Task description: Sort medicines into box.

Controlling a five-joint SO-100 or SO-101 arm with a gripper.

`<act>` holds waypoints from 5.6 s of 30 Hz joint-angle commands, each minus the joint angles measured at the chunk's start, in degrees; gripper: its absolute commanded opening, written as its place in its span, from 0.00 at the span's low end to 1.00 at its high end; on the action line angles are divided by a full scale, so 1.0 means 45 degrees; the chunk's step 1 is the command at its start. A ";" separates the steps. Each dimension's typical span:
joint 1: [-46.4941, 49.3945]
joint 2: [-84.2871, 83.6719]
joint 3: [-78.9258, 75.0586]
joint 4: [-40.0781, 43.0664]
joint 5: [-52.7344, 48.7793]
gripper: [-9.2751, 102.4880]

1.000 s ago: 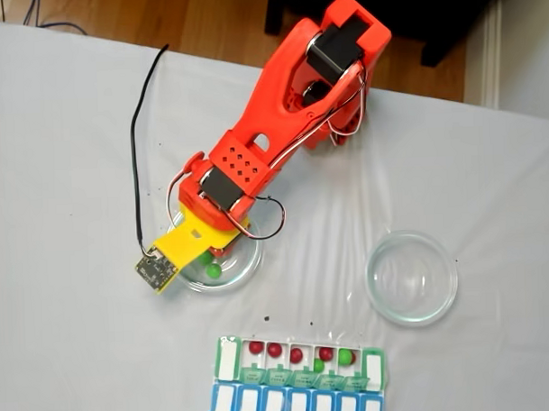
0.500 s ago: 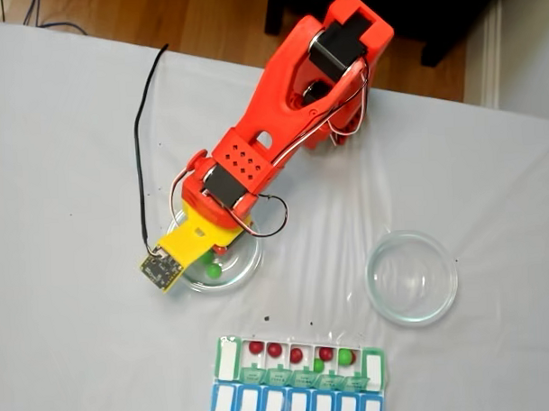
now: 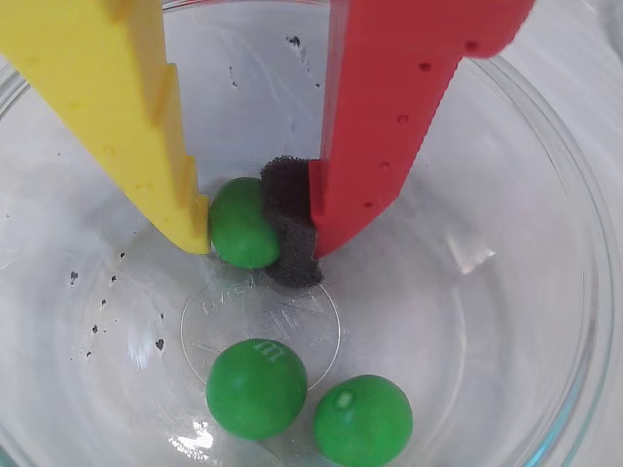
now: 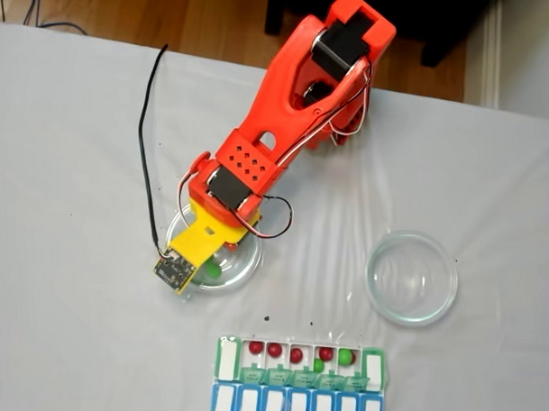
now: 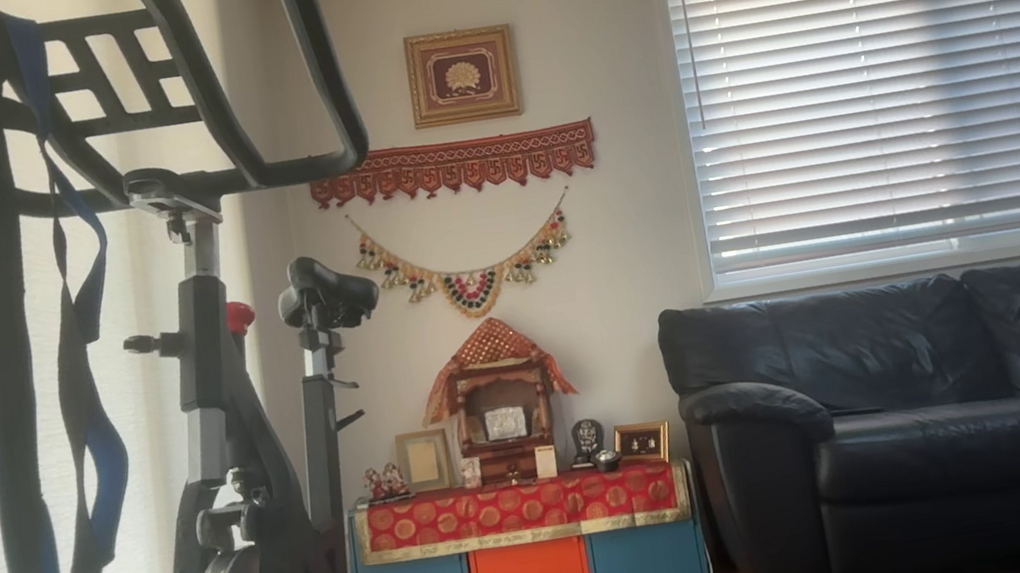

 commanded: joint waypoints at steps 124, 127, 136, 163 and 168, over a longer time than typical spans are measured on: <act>-0.7793 -0.5527 -1.2461 0.1699 1.6543 0.10; -0.7793 -0.5391 -1.2383 0.1699 1.6621 0.10; -0.7852 -0.5293 -1.1992 0.1406 1.6582 0.10; -0.7695 -0.4648 -1.1855 0.2090 1.6035 0.31; -0.7637 -0.4160 -1.1523 0.2305 1.5742 0.28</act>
